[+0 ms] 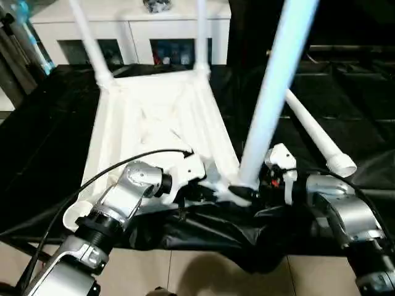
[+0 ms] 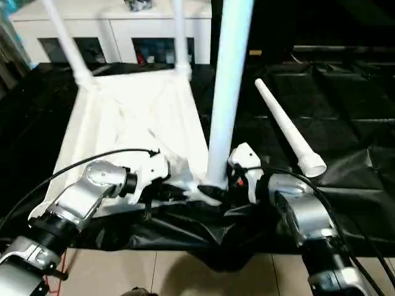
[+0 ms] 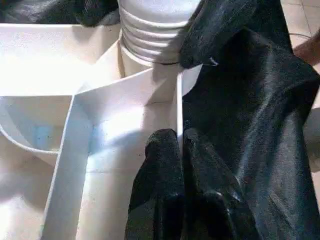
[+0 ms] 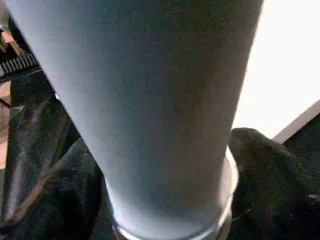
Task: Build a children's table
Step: Rotate leg to tighten
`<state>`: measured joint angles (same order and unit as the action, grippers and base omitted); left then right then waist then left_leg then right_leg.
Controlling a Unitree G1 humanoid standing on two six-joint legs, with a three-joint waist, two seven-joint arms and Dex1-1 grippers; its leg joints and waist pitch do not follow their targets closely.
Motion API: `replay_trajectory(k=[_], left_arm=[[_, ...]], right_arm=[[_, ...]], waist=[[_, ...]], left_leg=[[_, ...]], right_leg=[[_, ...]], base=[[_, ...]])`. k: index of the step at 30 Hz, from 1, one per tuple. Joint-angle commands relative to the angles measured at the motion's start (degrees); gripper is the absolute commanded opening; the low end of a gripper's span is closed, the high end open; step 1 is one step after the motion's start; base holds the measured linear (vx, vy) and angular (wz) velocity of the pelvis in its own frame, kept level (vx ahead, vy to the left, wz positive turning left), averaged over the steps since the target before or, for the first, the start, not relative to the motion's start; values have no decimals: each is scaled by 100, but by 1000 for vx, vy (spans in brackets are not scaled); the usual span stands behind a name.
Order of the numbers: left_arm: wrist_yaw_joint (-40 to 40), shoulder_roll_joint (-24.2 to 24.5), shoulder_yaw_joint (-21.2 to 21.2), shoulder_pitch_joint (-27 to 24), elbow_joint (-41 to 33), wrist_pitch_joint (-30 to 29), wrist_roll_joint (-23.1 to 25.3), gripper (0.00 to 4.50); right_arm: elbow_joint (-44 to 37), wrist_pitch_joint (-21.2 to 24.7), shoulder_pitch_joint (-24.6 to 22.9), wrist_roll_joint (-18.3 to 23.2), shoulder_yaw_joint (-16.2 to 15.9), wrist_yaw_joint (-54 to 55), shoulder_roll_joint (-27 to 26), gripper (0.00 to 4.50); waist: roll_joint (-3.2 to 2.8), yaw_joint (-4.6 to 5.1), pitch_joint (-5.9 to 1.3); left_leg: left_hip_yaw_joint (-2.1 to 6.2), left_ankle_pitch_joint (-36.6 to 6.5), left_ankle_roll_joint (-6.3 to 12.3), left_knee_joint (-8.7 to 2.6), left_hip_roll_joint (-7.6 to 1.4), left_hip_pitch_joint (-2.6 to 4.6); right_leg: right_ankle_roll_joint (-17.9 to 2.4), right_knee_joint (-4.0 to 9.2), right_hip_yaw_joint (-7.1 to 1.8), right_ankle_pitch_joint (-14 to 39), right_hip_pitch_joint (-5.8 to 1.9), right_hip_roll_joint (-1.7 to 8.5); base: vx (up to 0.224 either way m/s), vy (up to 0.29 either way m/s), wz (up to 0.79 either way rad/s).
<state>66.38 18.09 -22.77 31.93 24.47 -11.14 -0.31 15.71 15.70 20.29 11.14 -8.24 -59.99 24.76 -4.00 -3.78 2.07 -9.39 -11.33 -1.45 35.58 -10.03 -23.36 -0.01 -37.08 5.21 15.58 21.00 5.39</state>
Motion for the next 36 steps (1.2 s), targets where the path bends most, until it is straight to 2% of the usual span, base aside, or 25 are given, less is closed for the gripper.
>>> replay_trajectory(k=[1, 9, 15, 16, 18, 21, 23, 24, 26, 29, 30, 32, 33, 34, 35, 36], left_arm=[[201, -22, -74, 25, -195, 131, -103, 0], [202, -22, -58, 10, -148, 145, -76, 0], [-119, -136, 63, 35, -45, 37, -69, 0], [-298, -213, 127, 72, 10, -40, -62, 0], [-790, -413, 293, 187, 185, -217, -23, 0], [-1444, -678, 515, 367, 454, -427, 14, 0], [-1955, -906, 704, 522, 665, -626, 2, 0], [-2493, -1139, 851, 686, 861, -795, 28, 0], [-2930, -1345, 930, 815, 1016, -880, 75, 0], [-3115, -1524, 934, 850, 1036, -903, 102, 0], [-3101, -1600, 875, 839, 1005, -867, 140, 0], [-3048, -1602, 808, 814, 985, -812, 173, 0], [-2964, -1589, 748, 780, 956, -763, 189, 0], [-2928, -1592, 723, 766, 954, -737, 205, 0], [-2827, -1568, 688, 735, 920, -699, 205, 0], [-2790, -1564, 675, 731, 921, -685, 202, 0]], right_arm=[[-165, 47, 3, 41, -33, -40, 15, 349], [-174, 62, -66, 18, -115, -86, 23, 286], [99, 150, -94, -45, -35, 428, -250, 278], [244, 127, -61, -114, -3, 683, -371, 278], [623, 64, 53, -335, 48, 1363, -659, 278], [1068, 77, 243, -502, 149, 2177, -1036, 277], [1388, 157, 412, -532, 257, 2766, -1360, 277], [1773, 213, 646, -543, 358, 3350, -1704, 277], [2177, 308, 910, -544, 445, 3866, -2008, 277], [2603, 280, 1153, -528, 525, 4093, -2198, 277], [2814, 68, 1262, -590, 488, 4114, -2253, 277], [2879, -22, 1299, -525, 554, 4086, -2293, 277], [2894, -46, 1325, -462, 603, 4030, -2317, 312], [2932, -57, 1358, -426, 660, 4017, -2347, 312], [2921, -77, 1379, -392, 700, 3969, -2356, 347], [2968, -116, 1420, -407, 743, 3973, -2377, 347]], waist=[[74, 30, -360], [87, 25, -377], [85, 30, -374], [68, 60, -362], [78, 78, -353], [78, 205, -323], [77, 258, -313], [85, 275, -315], [80, 328, -311], [89, 342, -316], [102, 328, -329], [104, 320, -322], [101, 315, -321], [101, 319, -314], [99, 321, -310], [96, 322, -313]], left_leg=[[112, -24, 868, -362, -367, 151], [96, 173, 988, -327, -350, 141], [98, 176, 1001, -329, -353, 142], [89, 70, 952, -339, -350, 138], [94, -112, 792, -372, -357, 157], [90, -528, 437, -435, -332, 162], [87, -619, 339, -456, -326, 157], [79, -669, 297, -452, -313, 168], [88, -750, 219, -470, -298, 167], [73, -730, 274, -452, -294, 156], [60, -520, 420, -428, -289, 144], [49, -506, 521, -422, -284, 137], [47, -521, 538, -421, -285, 142], [50, -559, 558, -431, -292, 144], [56, -582, 559, -439, -299, 145], [56, -624, 554, -441, -306, 151]], right_leg=[[-1704, 348, -301, -1285, -257, 393], [-1689, 323, -306, -1490, -252, 391], [-1693, 327, -299, -1373, -243, 388], [-1715, 334, -302, -1244, -226, 387], [-1709, 368, -301, -980, -240, 385], [-1670, 427, -315, -457, -255, 373], [-1658, 441, -329, -378, -248, 372], [-1650, 457, -340, -319, -237, 372], [-1648, 473, -343, -141, -239, 365], [-1618, 494, -366, -199, -254, 376], [-1624, 472, -371, -496, -255, 379], [-1620, 482, -369, -512, -252, 383], [-1623, 490, -371, -490, -249, 385], [-1619, 490, -372, -454, -245, 378], [-1616, 488, -368, -419, -246, 375], [-1617, 490, -369, -385, -241, 374]], base=[[0, 0, 0], [0, 0, 0], [0, 0, 0], [0, 0, 0], [0, 0, 0], [0, 0, 0], [0, 0, 0], [0, 0, 0], [0, 0, 0], [0, 0, 0], [0, 0, 0], [0, 0, 0], [0, 0, 0], [0, 0, 0], [0, 0, 0], [0, 0, 0]])
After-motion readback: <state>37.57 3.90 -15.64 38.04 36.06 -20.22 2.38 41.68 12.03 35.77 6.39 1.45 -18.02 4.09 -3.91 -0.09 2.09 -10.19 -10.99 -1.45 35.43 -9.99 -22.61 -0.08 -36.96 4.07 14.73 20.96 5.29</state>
